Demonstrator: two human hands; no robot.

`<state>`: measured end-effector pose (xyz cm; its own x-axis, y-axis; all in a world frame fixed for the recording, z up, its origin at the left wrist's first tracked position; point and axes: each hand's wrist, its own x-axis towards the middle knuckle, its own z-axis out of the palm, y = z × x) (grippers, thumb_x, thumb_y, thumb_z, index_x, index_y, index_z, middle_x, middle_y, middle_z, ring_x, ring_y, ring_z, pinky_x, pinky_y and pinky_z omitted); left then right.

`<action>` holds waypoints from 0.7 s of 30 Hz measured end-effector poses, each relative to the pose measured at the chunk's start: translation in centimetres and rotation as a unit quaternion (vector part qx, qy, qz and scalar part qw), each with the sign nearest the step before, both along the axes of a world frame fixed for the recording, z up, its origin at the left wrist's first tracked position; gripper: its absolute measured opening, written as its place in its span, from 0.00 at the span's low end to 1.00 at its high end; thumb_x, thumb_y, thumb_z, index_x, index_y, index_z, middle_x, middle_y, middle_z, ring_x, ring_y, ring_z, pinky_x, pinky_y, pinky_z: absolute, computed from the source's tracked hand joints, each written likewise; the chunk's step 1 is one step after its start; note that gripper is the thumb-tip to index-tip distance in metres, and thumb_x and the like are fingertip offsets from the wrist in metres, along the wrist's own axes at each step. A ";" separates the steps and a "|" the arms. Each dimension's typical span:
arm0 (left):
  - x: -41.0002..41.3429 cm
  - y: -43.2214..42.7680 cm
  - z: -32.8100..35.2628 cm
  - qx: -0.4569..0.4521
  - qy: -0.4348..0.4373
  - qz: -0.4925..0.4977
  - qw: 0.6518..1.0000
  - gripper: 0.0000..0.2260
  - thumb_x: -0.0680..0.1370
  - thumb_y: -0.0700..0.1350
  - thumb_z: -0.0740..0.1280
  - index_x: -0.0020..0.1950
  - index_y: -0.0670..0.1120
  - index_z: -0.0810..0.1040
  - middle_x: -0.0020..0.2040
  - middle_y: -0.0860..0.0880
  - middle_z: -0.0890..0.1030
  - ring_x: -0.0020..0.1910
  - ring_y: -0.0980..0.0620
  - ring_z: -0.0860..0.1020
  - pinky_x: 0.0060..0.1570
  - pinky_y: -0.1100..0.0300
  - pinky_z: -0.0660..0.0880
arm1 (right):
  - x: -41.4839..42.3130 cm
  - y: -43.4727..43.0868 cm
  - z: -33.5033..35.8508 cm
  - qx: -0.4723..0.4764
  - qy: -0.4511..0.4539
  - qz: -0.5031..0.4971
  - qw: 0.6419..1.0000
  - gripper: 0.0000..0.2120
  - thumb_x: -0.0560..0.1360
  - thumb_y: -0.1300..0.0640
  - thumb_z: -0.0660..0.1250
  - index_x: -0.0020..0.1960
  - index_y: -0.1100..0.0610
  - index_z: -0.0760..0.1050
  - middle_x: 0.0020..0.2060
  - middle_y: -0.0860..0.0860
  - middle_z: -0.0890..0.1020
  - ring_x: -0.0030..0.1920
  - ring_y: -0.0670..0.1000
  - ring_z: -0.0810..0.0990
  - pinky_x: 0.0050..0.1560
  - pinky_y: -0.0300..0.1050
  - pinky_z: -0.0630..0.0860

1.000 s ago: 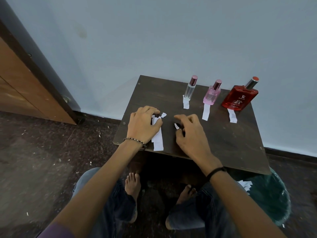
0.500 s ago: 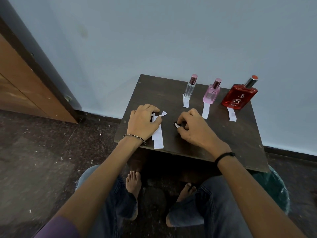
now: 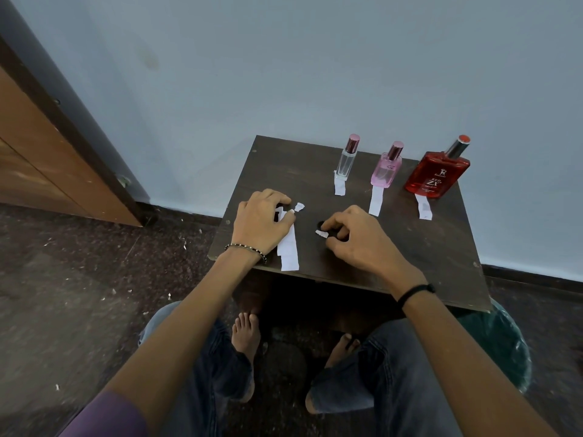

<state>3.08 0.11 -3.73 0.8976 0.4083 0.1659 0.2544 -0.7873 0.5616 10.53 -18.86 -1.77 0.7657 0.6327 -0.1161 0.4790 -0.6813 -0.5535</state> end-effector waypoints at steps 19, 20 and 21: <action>-2.1 -1.3 0.6 0.000 0.026 0.081 0.996 0.29 0.70 0.61 0.75 0.65 0.49 0.75 0.43 0.55 0.81 0.53 0.49 0.79 0.54 0.50 0.75 | -0.1 4.5 -0.1 0.118 -0.060 -0.096 0.987 0.04 0.78 0.55 0.72 0.47 0.55 0.83 0.45 0.49 0.81 0.38 0.42 0.77 0.42 0.33 0.74; -2.1 -1.3 0.7 -0.017 0.029 0.085 0.996 0.28 0.70 0.59 0.75 0.66 0.49 0.74 0.44 0.54 0.82 0.53 0.49 0.80 0.52 0.51 0.76 | 0.0 5.1 -0.2 0.128 -0.062 -0.105 0.984 0.04 0.78 0.56 0.71 0.46 0.56 0.83 0.46 0.50 0.82 0.39 0.43 0.78 0.44 0.37 0.76; -2.0 -1.2 0.9 -0.032 0.031 0.093 0.995 0.27 0.70 0.57 0.74 0.66 0.49 0.74 0.45 0.54 0.83 0.52 0.49 0.80 0.50 0.52 0.77 | 0.1 5.6 -0.3 0.131 -0.062 -0.110 0.983 0.05 0.78 0.57 0.71 0.46 0.57 0.83 0.47 0.52 0.82 0.41 0.46 0.79 0.48 0.42 0.79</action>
